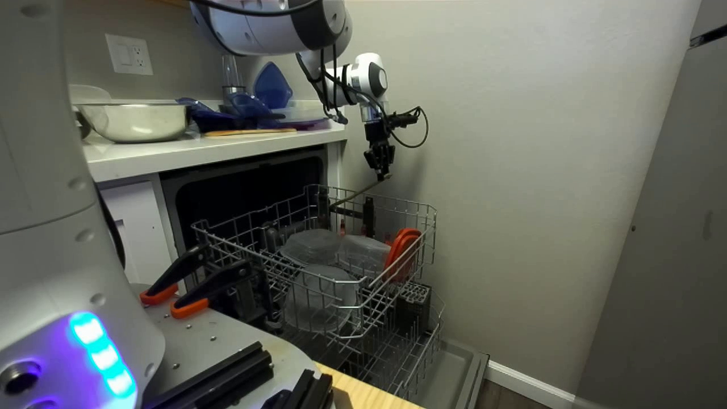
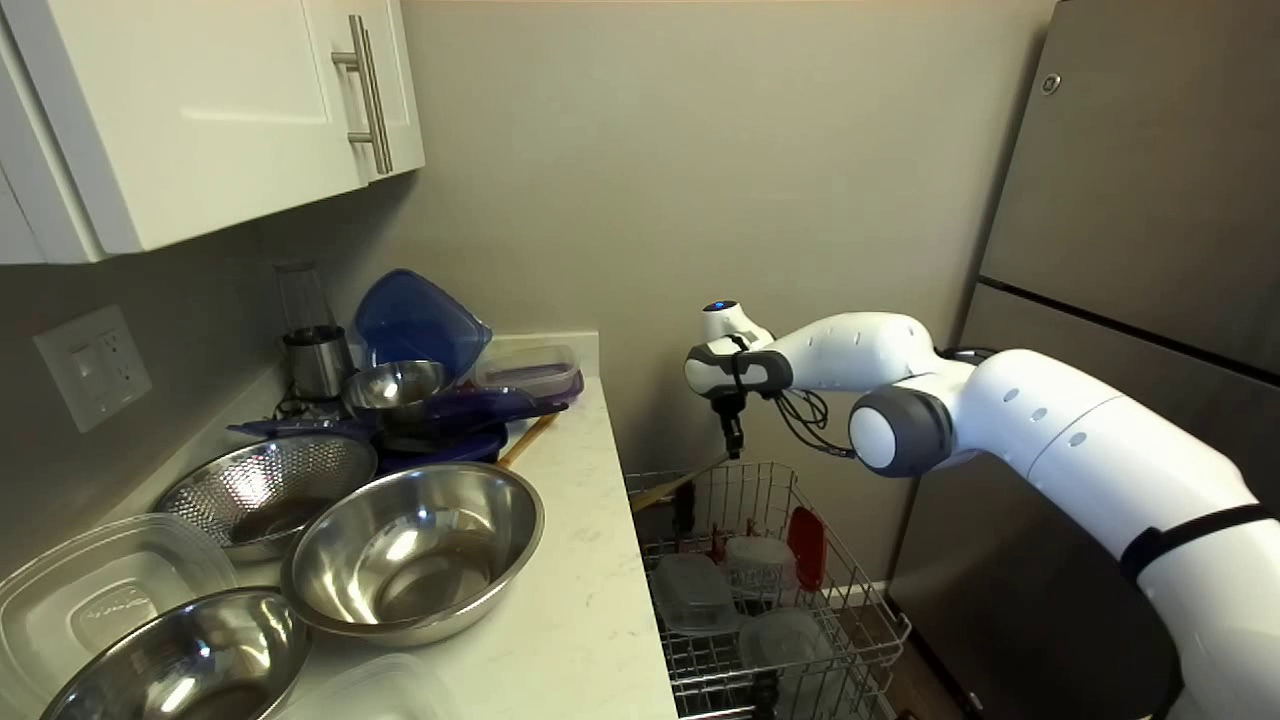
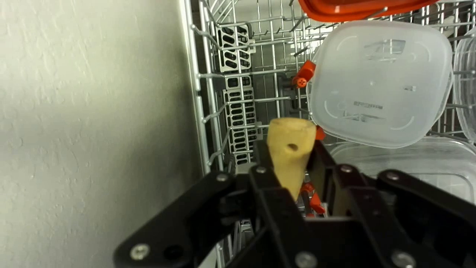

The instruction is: Put the wooden spatula in the dishwasher

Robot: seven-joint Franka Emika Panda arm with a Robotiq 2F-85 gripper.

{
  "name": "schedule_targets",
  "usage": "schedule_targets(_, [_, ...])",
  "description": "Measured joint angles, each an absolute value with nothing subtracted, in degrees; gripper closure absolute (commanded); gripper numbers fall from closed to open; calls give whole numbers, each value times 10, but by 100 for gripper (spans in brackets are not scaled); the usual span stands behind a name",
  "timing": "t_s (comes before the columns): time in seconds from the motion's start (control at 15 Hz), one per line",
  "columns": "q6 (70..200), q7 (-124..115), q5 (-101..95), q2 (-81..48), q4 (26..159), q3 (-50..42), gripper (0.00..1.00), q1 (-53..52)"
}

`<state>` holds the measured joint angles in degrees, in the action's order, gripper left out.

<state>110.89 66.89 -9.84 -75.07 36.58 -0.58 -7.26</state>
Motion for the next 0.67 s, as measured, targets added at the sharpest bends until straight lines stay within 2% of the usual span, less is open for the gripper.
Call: schedule_targets(0.67, [1232, 752, -93, -802, 366, 17, 93, -56])
